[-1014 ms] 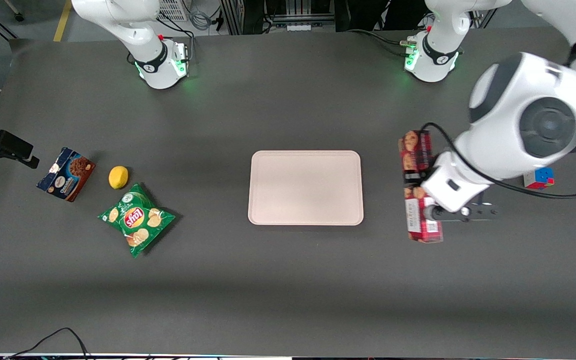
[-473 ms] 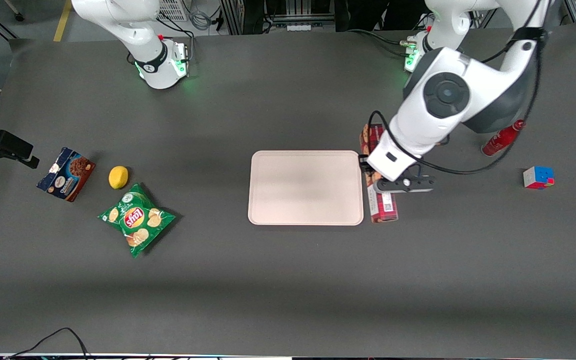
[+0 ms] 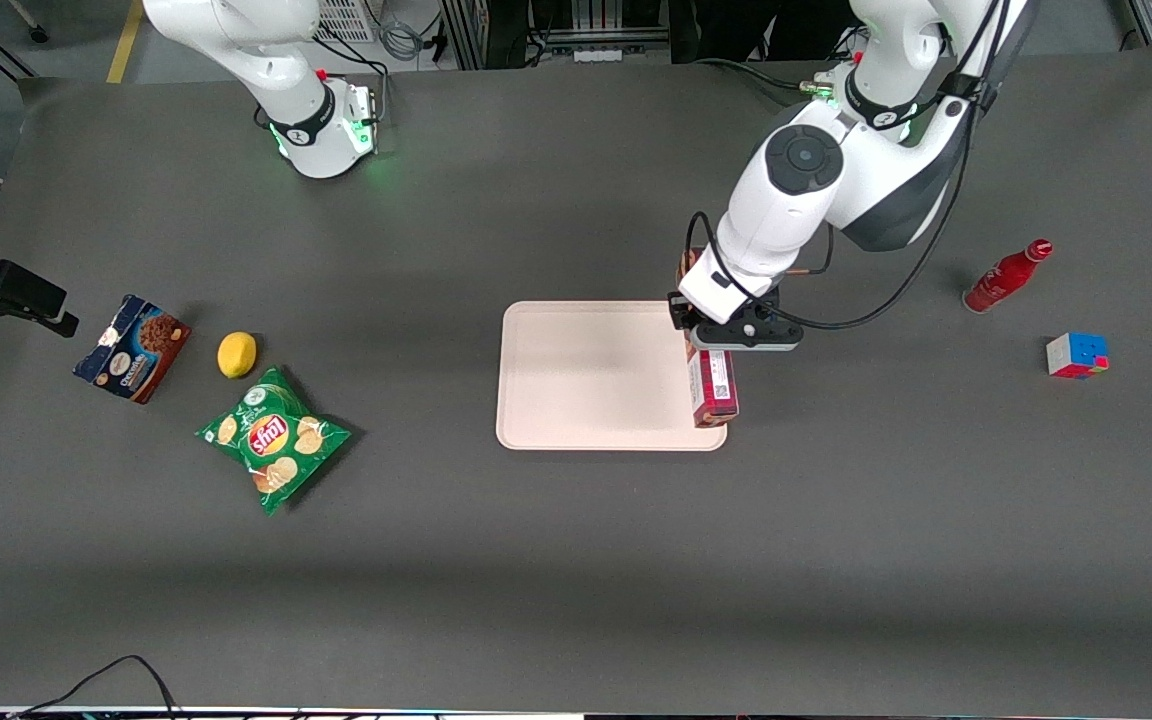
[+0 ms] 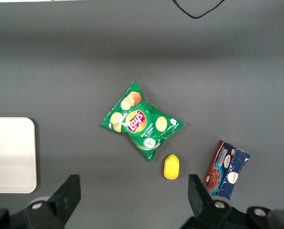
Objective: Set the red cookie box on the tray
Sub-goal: 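Lower the held box onto the tray's edge with the left gripper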
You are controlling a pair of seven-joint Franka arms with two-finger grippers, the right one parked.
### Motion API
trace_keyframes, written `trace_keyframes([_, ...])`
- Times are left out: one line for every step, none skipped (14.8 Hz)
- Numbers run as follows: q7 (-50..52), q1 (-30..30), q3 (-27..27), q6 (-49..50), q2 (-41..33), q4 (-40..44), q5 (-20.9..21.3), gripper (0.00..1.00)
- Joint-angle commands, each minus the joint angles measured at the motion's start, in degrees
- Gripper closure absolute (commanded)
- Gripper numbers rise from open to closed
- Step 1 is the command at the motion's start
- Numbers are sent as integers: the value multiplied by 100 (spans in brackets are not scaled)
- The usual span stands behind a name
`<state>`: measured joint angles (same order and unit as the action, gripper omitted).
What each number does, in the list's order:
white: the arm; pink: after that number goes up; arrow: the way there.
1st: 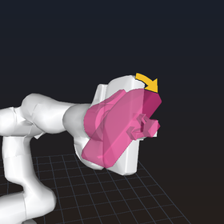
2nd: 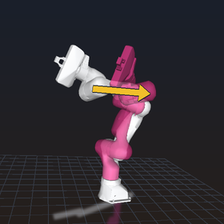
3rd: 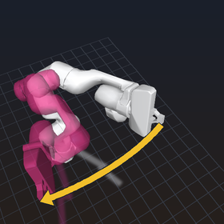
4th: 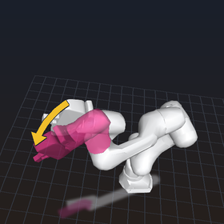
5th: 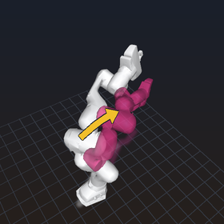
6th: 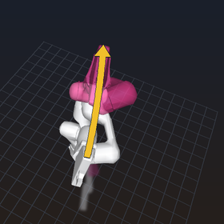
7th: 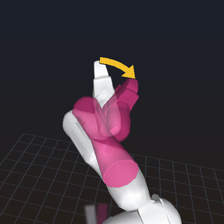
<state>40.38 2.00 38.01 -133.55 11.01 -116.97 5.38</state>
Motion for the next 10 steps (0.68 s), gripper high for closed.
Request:
trace_keyframes([619,11,40,-662,128,-476,769,100])
trace_keyframes([638,2,40,-698,260,-476,884,100])
trace_keyframes([638,11,32,-768,401,-468,990,100])
trace_keyframes([647,11,31,-890,533,-468,1121,100])
trace_keyframes([656,11,31,-987,673,-468,1236,100])
trace_keyframes([717,2,31,-1075,788,-459,1333,100])
trace_keyframes([848,2,31,-1155,867,-467,1429,100])
trace_keyframes([1006,-16,31,-1216,955,-459,1604,100])
trace_keyframes([1216,-33,31,-1260,1078,-433,1841,100])
trace_keyframes([1453,-33,31,-1287,1201,-398,2113,100])
